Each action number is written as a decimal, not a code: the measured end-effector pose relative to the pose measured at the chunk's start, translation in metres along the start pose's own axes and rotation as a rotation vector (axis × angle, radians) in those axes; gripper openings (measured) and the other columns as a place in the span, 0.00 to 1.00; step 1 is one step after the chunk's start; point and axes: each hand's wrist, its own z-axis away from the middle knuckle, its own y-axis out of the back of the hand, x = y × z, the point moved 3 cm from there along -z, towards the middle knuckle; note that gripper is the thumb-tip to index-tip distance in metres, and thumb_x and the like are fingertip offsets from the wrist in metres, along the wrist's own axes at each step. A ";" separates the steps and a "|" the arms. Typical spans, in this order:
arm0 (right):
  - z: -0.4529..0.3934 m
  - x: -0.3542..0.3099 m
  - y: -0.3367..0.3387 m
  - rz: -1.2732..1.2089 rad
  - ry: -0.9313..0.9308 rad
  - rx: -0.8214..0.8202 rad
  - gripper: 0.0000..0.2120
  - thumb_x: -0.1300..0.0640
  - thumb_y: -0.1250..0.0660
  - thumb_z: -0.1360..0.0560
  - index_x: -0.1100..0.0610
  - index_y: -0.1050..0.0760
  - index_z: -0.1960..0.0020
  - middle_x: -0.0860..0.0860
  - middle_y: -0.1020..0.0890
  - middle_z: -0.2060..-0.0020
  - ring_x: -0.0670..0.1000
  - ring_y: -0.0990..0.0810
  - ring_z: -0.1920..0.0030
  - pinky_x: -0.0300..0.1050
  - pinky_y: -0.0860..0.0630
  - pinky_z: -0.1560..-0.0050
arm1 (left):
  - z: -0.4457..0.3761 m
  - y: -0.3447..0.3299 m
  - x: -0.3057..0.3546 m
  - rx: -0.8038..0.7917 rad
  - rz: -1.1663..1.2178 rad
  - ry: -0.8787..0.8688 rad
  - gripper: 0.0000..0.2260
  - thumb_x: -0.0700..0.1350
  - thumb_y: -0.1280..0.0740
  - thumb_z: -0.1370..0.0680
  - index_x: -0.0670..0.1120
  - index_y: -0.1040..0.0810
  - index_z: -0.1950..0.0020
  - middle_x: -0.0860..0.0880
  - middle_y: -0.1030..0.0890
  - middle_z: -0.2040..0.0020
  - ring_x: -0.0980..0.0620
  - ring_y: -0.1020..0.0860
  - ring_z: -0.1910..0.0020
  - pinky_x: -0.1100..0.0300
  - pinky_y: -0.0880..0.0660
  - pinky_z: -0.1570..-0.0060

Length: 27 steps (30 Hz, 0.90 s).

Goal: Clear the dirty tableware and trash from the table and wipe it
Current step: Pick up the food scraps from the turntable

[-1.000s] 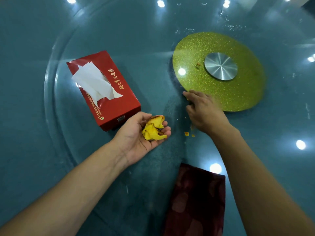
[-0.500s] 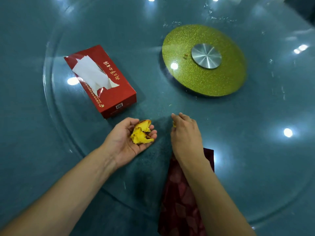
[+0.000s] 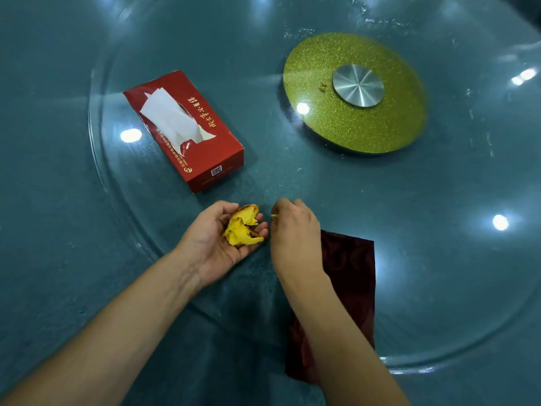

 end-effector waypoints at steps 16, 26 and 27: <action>0.066 -0.043 0.000 -0.262 0.277 0.089 0.11 0.47 0.30 0.27 0.47 0.21 0.45 0.46 0.20 0.48 0.52 0.26 0.47 0.53 0.29 0.45 | 0.017 0.025 -0.013 0.009 -0.094 0.038 0.11 0.46 0.38 0.21 0.45 0.17 0.55 0.47 0.17 0.61 0.50 0.18 0.65 0.58 0.19 0.61; 0.020 0.050 0.022 0.256 0.070 0.128 0.07 0.53 0.31 0.24 0.47 0.20 0.46 0.47 0.17 0.51 0.55 0.24 0.46 0.53 0.37 0.43 | 0.024 0.039 -0.017 -0.015 0.074 0.045 0.12 0.42 0.41 0.19 0.39 0.18 0.50 0.41 0.17 0.56 0.45 0.20 0.58 0.53 0.16 0.59; 0.016 0.050 0.022 0.272 0.086 0.111 0.06 0.54 0.31 0.24 0.47 0.20 0.48 0.47 0.17 0.52 0.55 0.24 0.48 0.52 0.38 0.44 | 0.025 0.040 -0.017 -0.014 0.076 0.043 0.12 0.42 0.41 0.19 0.39 0.18 0.50 0.41 0.17 0.55 0.45 0.20 0.58 0.53 0.16 0.60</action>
